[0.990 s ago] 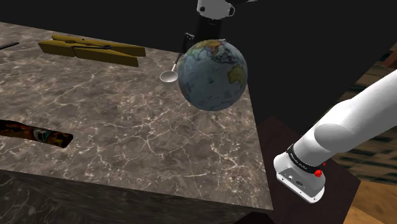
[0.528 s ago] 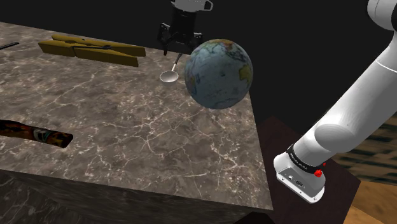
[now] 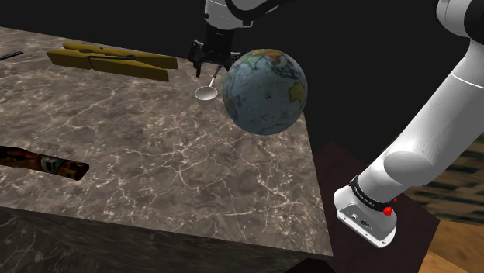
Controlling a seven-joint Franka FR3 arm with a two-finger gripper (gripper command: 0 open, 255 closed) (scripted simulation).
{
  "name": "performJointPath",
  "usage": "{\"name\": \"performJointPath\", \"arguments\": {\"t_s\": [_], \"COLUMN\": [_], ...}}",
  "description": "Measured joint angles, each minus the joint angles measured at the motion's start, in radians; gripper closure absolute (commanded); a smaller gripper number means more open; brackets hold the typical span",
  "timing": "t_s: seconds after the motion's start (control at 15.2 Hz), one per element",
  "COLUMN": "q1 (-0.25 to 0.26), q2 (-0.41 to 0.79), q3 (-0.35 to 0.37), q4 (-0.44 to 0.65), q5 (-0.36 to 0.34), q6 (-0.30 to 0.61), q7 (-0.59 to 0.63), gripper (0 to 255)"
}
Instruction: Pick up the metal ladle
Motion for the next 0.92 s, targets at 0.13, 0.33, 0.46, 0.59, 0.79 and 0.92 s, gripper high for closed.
{"name": "performJointPath", "arguments": {"t_s": [0.13,0.33,0.46,0.59,0.79,0.92], "q1": [0.0,0.001,0.001,0.001,0.0,0.0], "q2": [0.0,0.0,0.0,0.0,-0.003,-0.005], "q3": [0.0,0.0,0.001,0.001,0.0,0.0], "q4": [-0.007,-0.009,-0.009,-0.009,-0.006,0.01], "q5": [0.0,0.0,0.0,0.0,0.001,0.002], "q6": [0.007,0.009,0.01,0.01,0.004,-0.014], "q7": [0.0,0.001,0.001,0.001,0.0,0.0], "gripper": [255,255,255,255,255,255]}}
